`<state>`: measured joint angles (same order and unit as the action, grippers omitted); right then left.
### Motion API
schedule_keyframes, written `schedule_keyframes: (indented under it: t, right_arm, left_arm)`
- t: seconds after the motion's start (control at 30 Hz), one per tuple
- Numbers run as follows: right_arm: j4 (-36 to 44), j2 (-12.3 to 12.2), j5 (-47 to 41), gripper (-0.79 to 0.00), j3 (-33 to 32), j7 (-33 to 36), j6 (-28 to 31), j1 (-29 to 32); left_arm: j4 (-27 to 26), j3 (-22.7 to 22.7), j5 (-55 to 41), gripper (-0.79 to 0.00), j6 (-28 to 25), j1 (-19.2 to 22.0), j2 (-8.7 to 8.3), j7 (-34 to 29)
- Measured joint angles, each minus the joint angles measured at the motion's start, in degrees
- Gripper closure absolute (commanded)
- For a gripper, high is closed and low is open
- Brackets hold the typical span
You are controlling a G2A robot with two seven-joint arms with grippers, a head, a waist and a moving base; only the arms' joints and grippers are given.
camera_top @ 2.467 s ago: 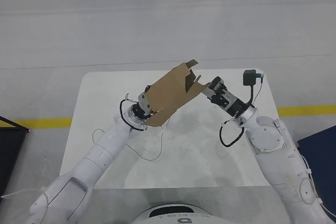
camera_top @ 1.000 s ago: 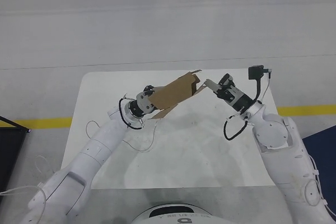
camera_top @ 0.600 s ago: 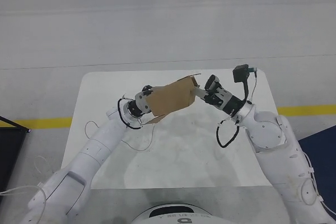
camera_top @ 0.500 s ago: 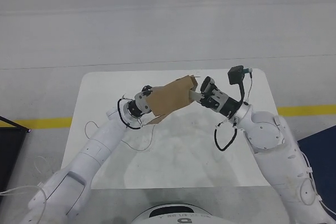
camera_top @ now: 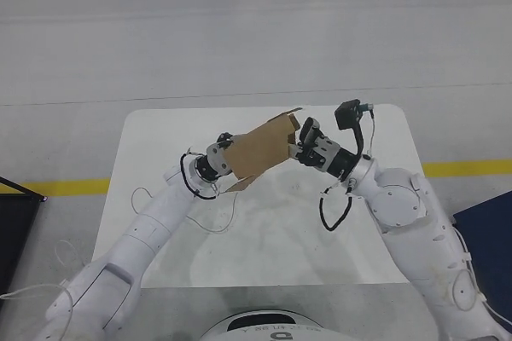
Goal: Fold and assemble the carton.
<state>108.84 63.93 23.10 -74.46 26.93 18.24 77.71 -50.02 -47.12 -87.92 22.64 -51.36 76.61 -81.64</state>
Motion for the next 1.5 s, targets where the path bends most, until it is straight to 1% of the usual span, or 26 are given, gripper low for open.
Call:
schedule_keyframes:
  t: [0.27,0.43,0.57,0.8,1.0,1.2,1.37,1.5]
  right_arm:
    - [1.32,-0.31,-1.33,-0.785,-5.99,-7.71,1.13,5.05]
    - [1.42,-0.37,-1.6,-0.785,-7.62,-8.99,1.1,6.47]
    - [2.15,-0.39,-1.81,-0.785,-8.04,-9.26,2.33,7.03]
    - [4.1,-0.38,0.84,-0.785,-6.68,-7.9,4.2,6.5]
    - [3.56,-0.17,5.4,-0.785,-3.1,-4.03,0.93,3.73]
    - [2.42,0.03,6.63,-0.785,-0.8,-1.41,-0.88,1.32]
    - [1.92,0.09,6.63,-0.785,0.2,0.43,-1.16,0.27]
    - [1.08,0.16,5.68,-0.785,0.19,0.03,-1.3,-0.22]
  left_arm:
    - [-1.24,0.17,-0.87,0.0,0.8,-0.7,-0.12,0.8]
    - [-2.48,0.35,-2.56,0.0,1.49,-0.89,-0.29,1.49]
    - [-2.21,0.56,-1.9,0.0,1.85,-0.62,-0.63,1.85]
    - [-1.73,1.32,-0.56,0.0,1.8,0.07,-0.94,1.8]
    - [-1.27,1.64,0.09,0.0,1.26,0.58,-1.11,1.26]
    - [-0.42,1.62,-0.09,0.0,0.7,0.7,-1.21,0.7]
    - [-0.15,1.68,-0.28,0.0,0.57,0.65,-1.3,0.57]
    - [-0.15,1.78,-0.57,0.0,0.6,0.64,-1.32,0.6]
